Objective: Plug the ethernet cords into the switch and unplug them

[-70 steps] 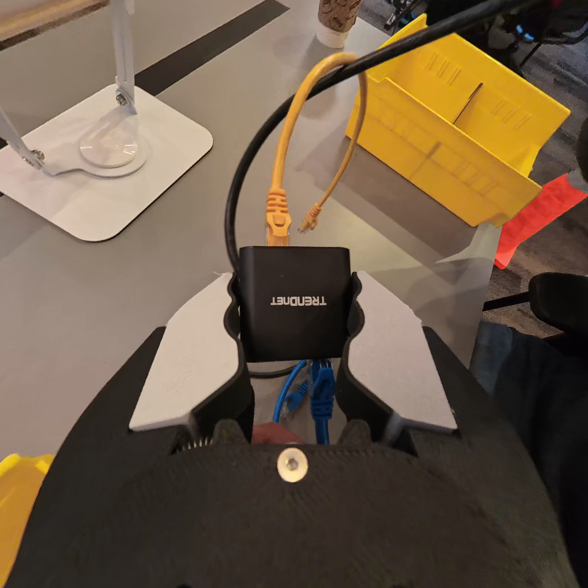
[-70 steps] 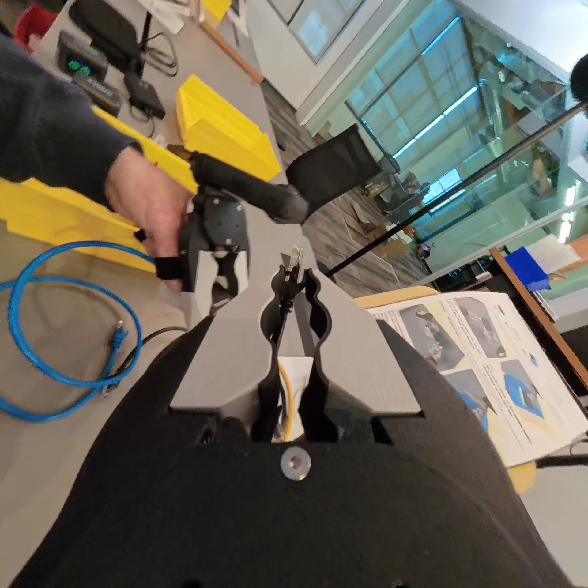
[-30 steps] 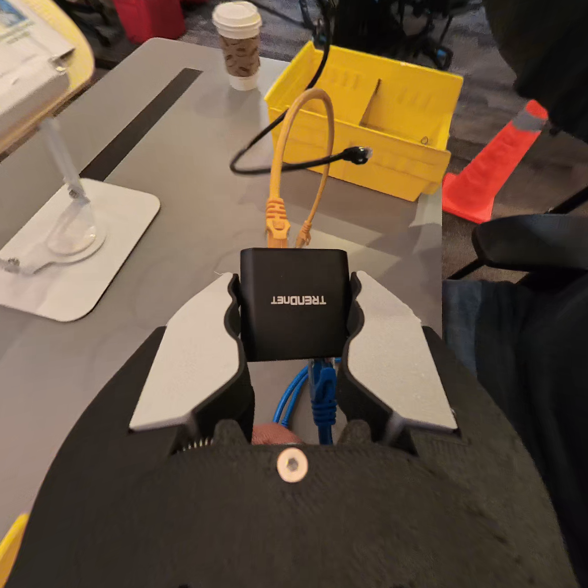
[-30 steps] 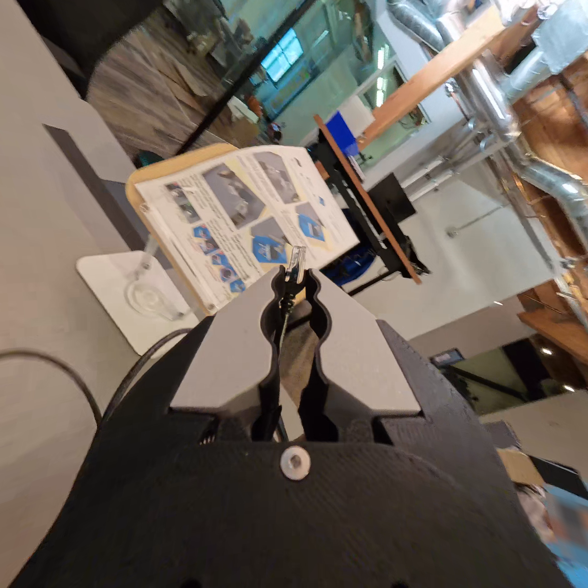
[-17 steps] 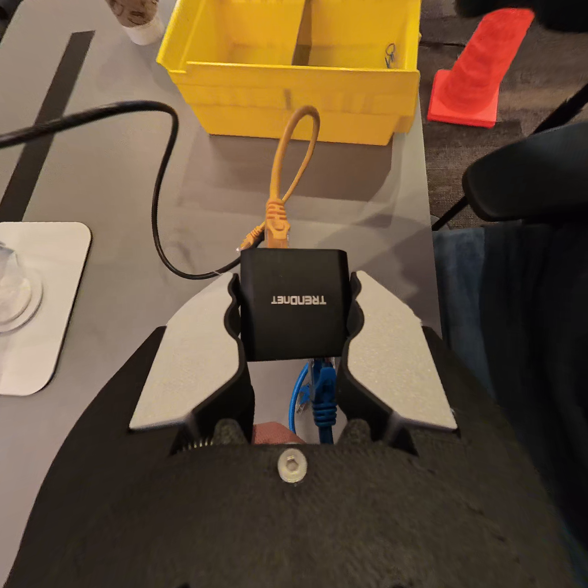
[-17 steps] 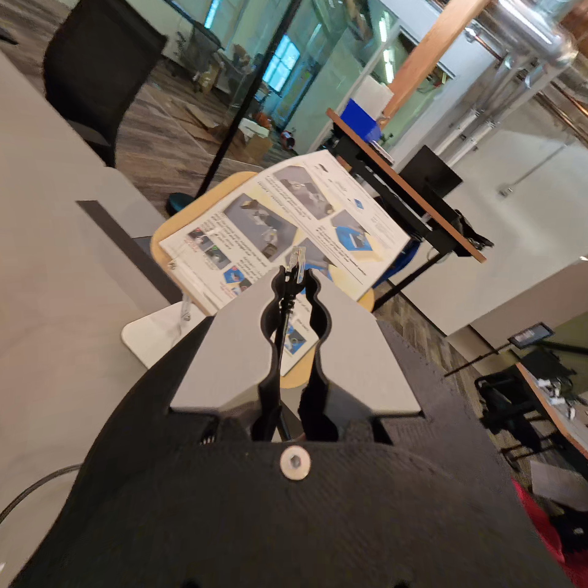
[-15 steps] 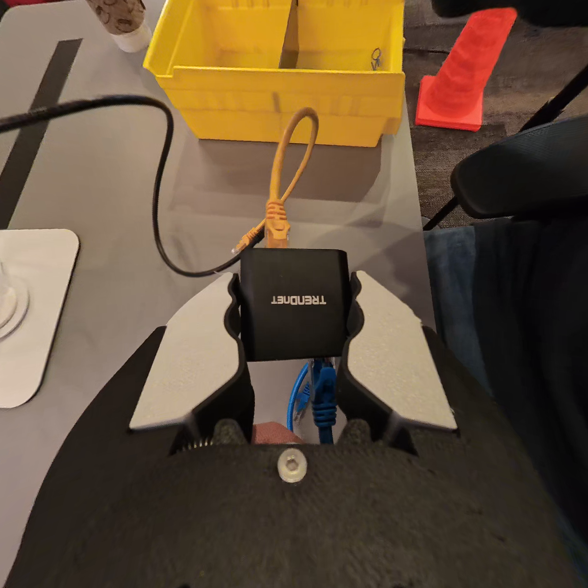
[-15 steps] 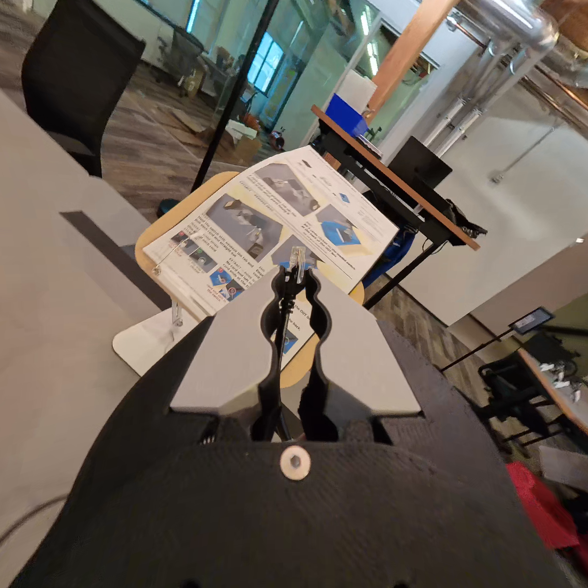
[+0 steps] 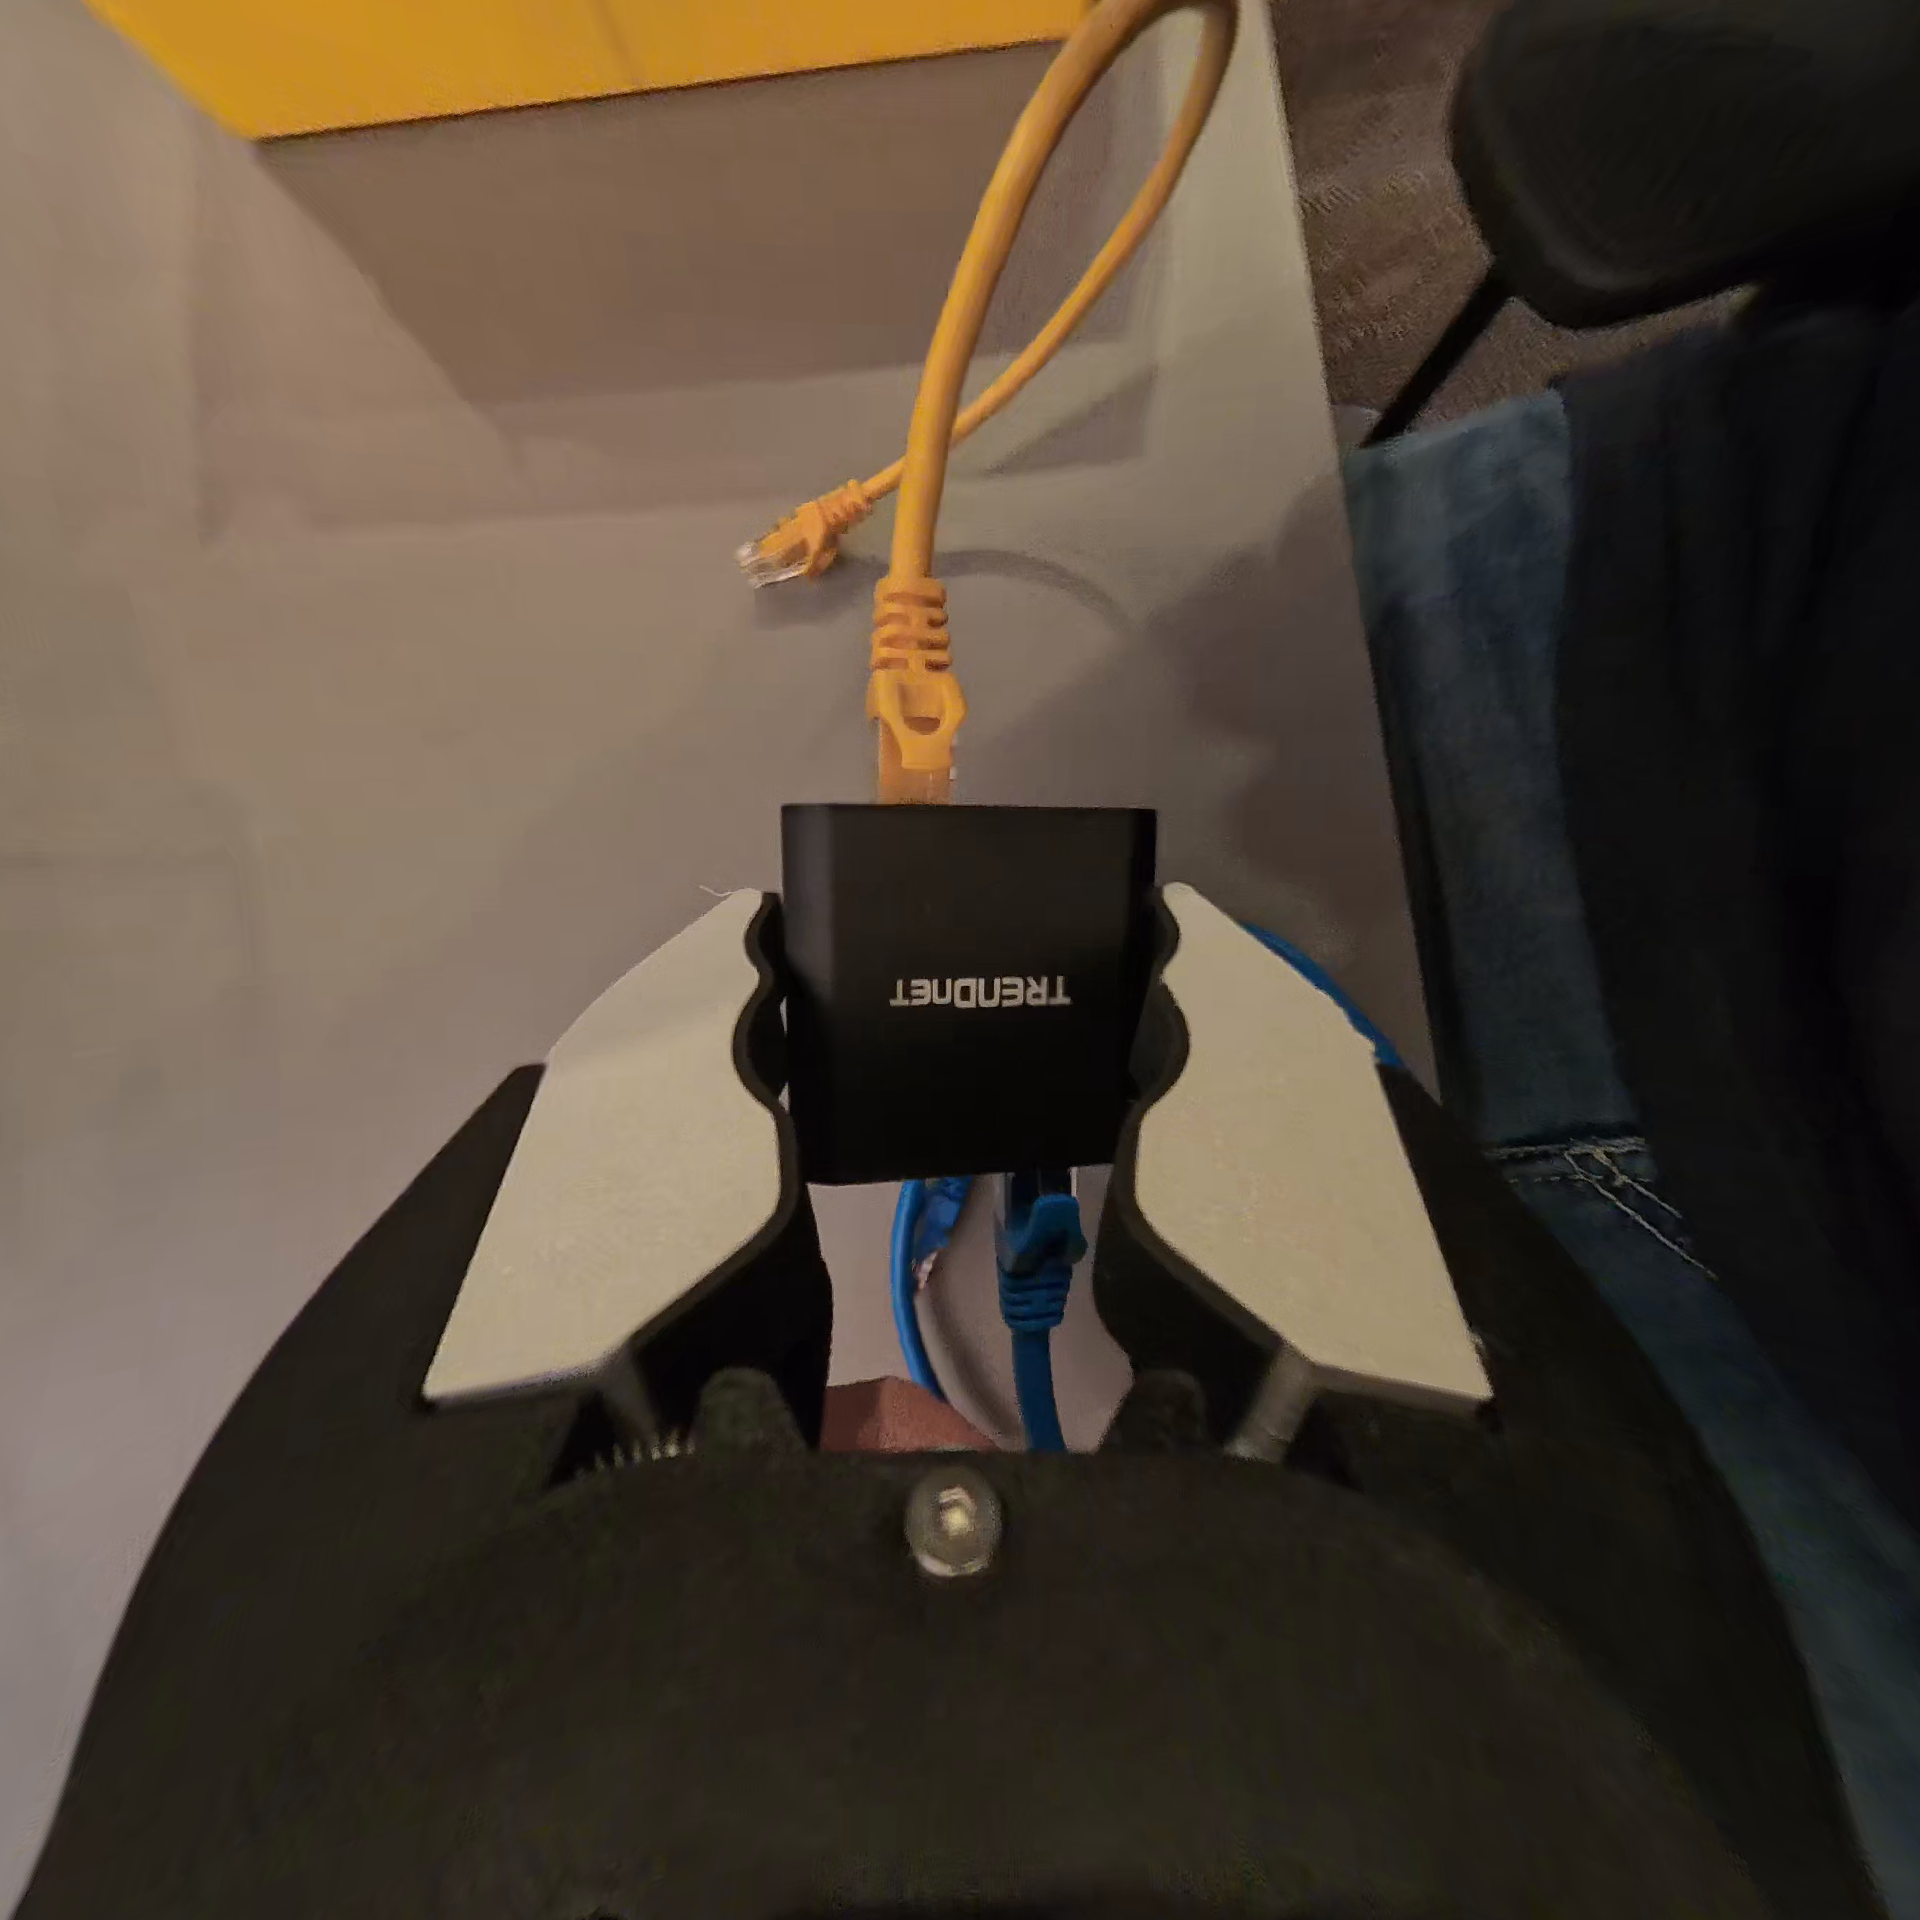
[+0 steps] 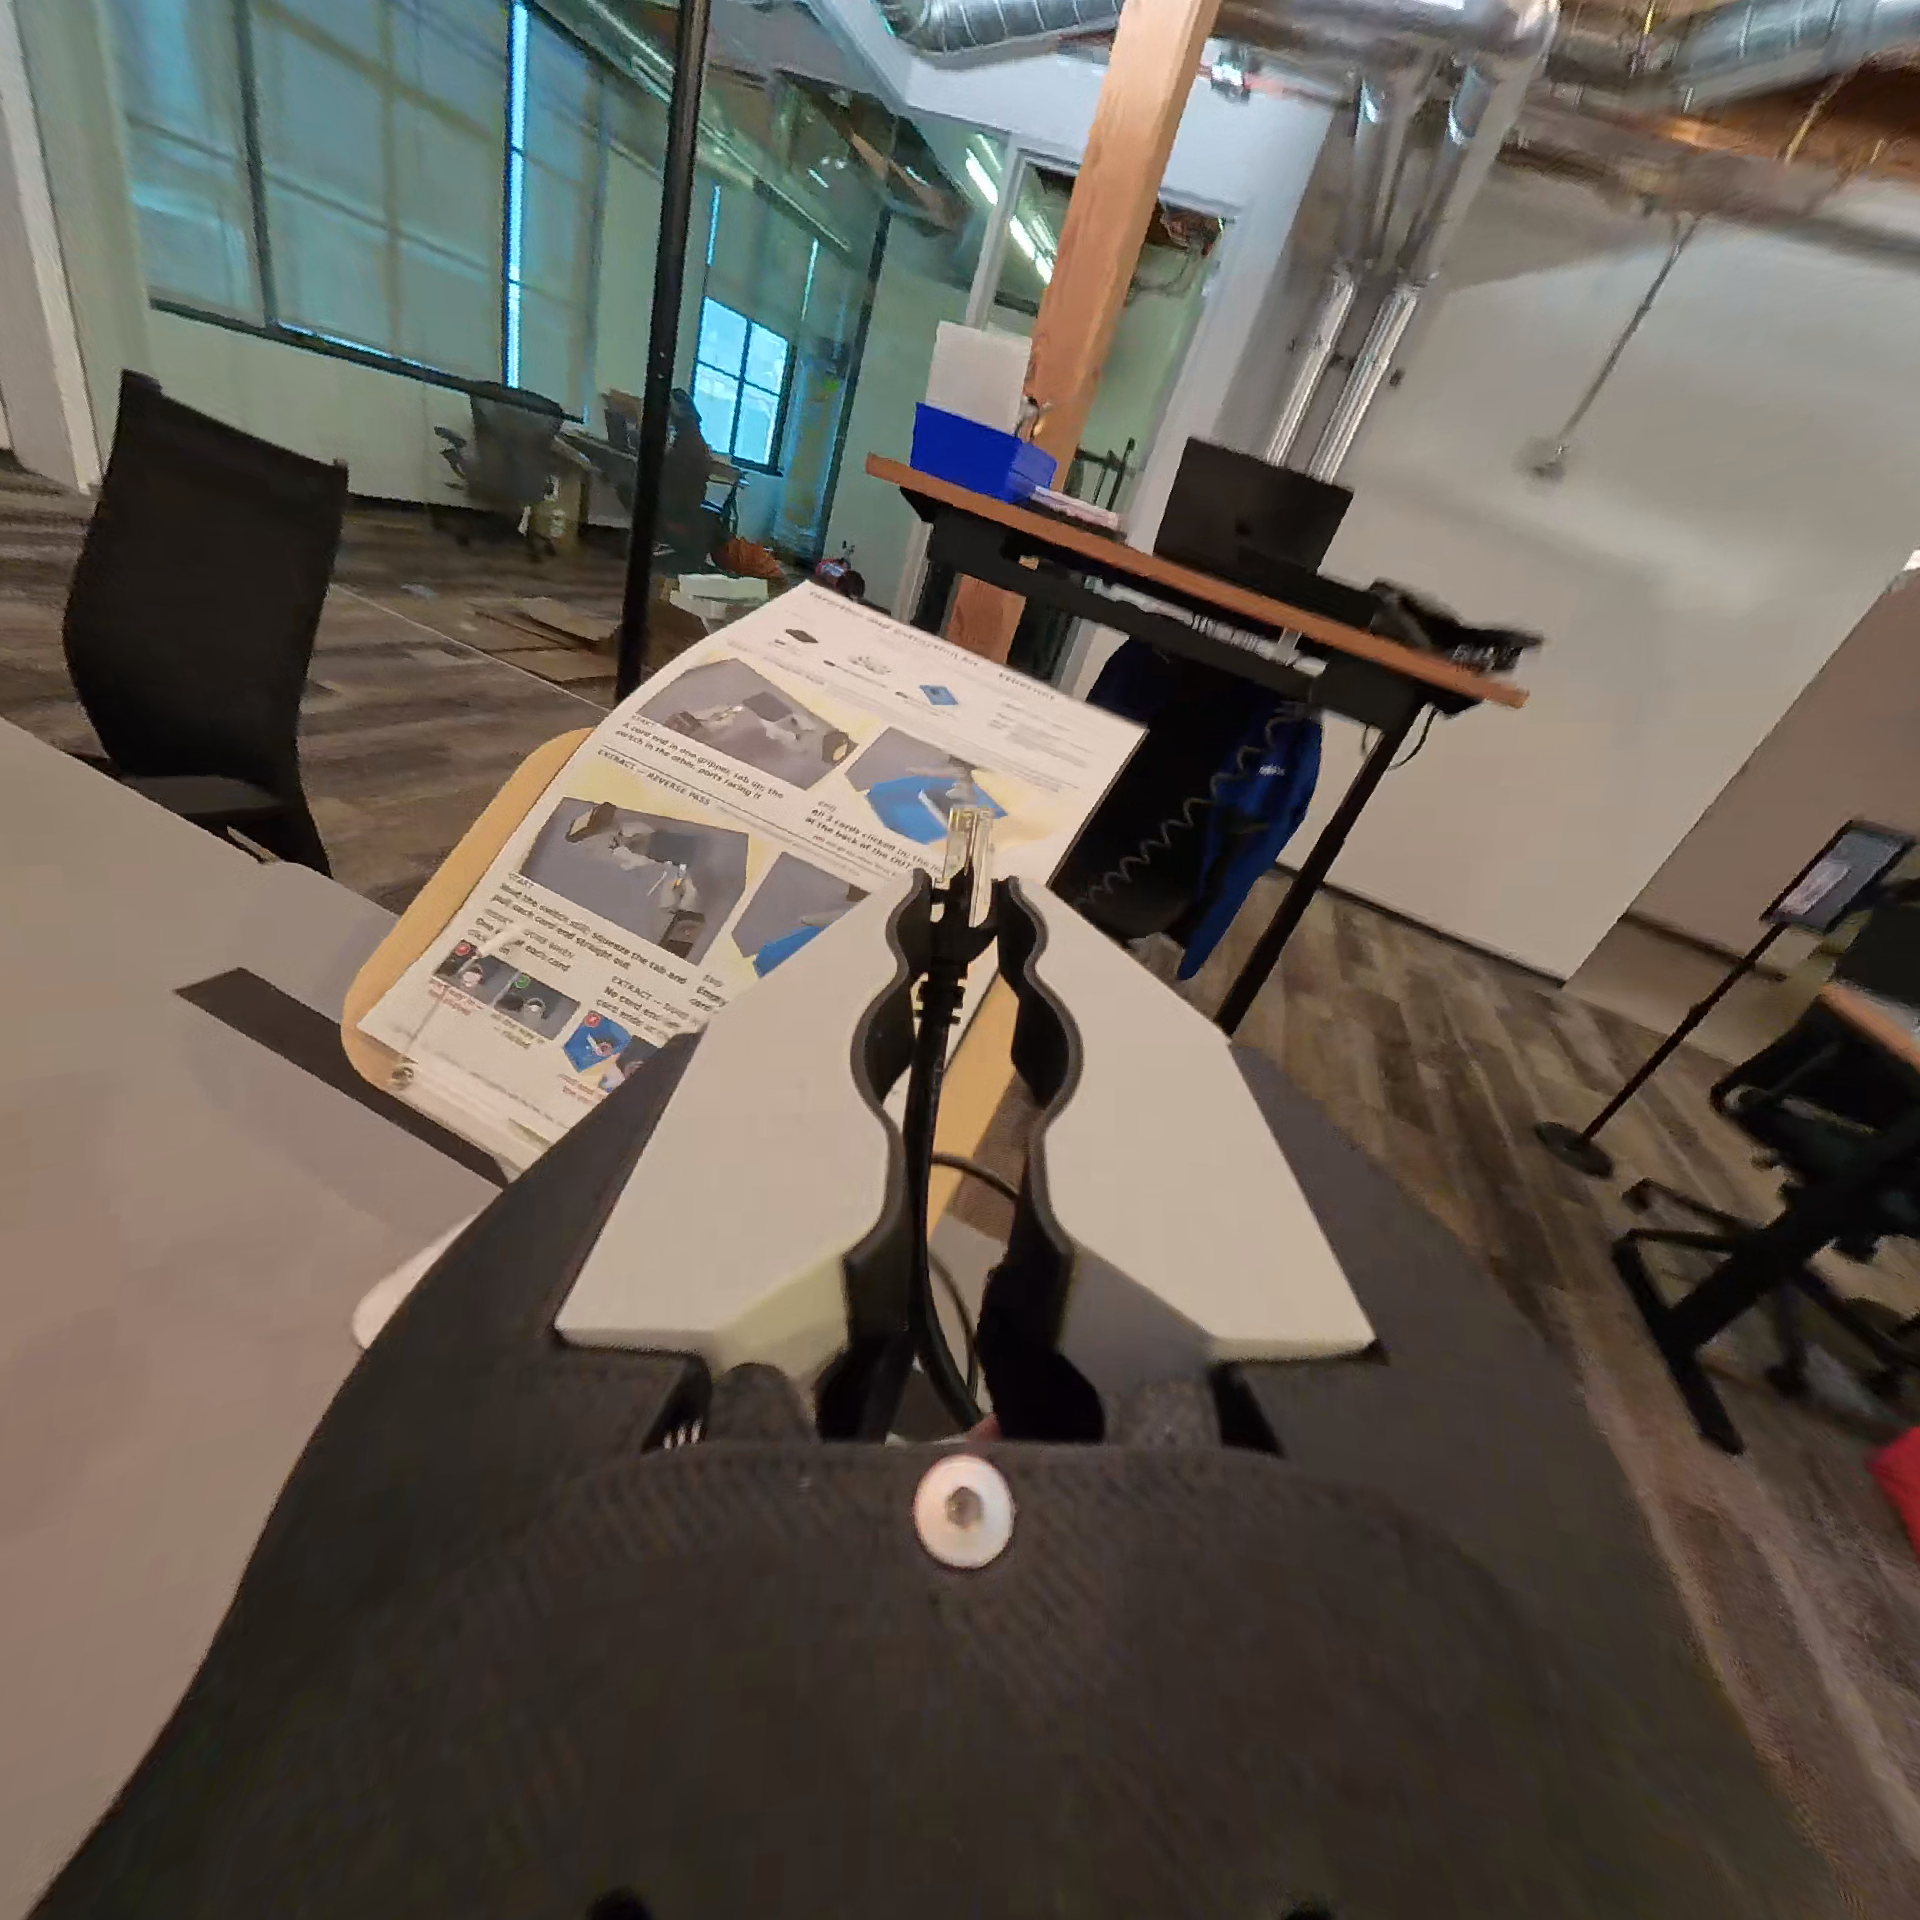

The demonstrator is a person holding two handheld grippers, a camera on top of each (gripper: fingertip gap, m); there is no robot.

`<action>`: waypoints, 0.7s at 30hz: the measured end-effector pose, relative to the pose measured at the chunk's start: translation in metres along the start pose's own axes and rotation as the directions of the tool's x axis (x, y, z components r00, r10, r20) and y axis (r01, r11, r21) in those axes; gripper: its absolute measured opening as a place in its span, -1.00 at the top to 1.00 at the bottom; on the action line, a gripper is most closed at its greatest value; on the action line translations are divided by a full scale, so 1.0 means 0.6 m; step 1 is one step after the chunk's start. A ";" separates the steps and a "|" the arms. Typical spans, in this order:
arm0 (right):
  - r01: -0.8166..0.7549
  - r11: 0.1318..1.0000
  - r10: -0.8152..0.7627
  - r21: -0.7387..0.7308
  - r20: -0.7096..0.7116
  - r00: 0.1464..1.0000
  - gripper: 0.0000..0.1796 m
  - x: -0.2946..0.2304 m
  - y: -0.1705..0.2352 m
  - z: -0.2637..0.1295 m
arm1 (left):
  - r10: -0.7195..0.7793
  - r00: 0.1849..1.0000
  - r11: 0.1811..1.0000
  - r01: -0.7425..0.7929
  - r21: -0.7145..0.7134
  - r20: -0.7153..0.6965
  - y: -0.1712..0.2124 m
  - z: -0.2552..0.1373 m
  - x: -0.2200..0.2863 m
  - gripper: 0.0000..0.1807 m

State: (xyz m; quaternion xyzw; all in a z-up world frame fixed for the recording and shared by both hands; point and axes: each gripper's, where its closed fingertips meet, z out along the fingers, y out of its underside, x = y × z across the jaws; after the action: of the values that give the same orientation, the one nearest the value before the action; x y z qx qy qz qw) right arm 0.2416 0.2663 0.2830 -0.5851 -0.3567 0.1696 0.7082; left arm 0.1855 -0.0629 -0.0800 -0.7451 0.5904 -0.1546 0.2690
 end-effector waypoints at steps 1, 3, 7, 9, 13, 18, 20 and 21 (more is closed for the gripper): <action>0.042 0.999 -0.042 0.000 0.001 0.999 0.88 0.007 -0.014 -0.016 | -0.041 0.999 0.999 0.040 0.017 0.023 0.004 -0.008 -0.012 0.28; 0.102 0.995 -0.102 0.000 0.001 0.995 0.88 0.021 -0.040 -0.050 | -0.118 0.990 0.992 0.114 0.054 0.072 0.013 -0.026 -0.040 0.28; 0.193 0.981 -0.193 -0.004 -0.031 0.981 0.88 0.064 -0.086 -0.118 | -0.200 0.973 0.977 0.188 0.102 0.118 0.030 -0.054 -0.069 0.28; 0.230 0.973 -0.231 -0.018 -0.046 0.972 0.88 0.084 -0.104 -0.153 | -0.233 0.961 0.971 0.220 0.094 0.150 0.043 -0.059 -0.078 0.28; 0.287 0.954 -0.292 -0.087 -0.048 0.955 0.88 0.105 -0.108 -0.224 | -0.280 0.945 0.958 0.264 0.112 0.168 0.056 -0.064 -0.079 0.28; 0.315 0.923 -0.325 -0.219 -0.010 0.946 0.88 0.093 -0.041 -0.308 | -0.312 0.933 0.948 0.293 0.123 0.179 0.066 -0.070 -0.077 0.28; 0.299 0.920 -0.309 -0.253 -0.002 0.951 0.88 0.084 -0.006 -0.344 | -0.315 0.930 0.947 0.296 0.123 0.191 0.068 -0.075 -0.079 0.28; 0.280 0.924 -0.288 -0.262 0.005 0.957 0.88 0.078 0.012 -0.361 | -0.318 0.930 0.946 0.296 0.133 0.187 0.067 -0.078 -0.078 0.28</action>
State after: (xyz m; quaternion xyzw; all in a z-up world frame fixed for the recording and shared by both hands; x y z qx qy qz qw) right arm 0.4279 0.1455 0.2773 -0.6179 -0.4448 0.0071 0.6483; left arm 0.1160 -0.0344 -0.0614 -0.8255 0.4268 -0.1467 0.3389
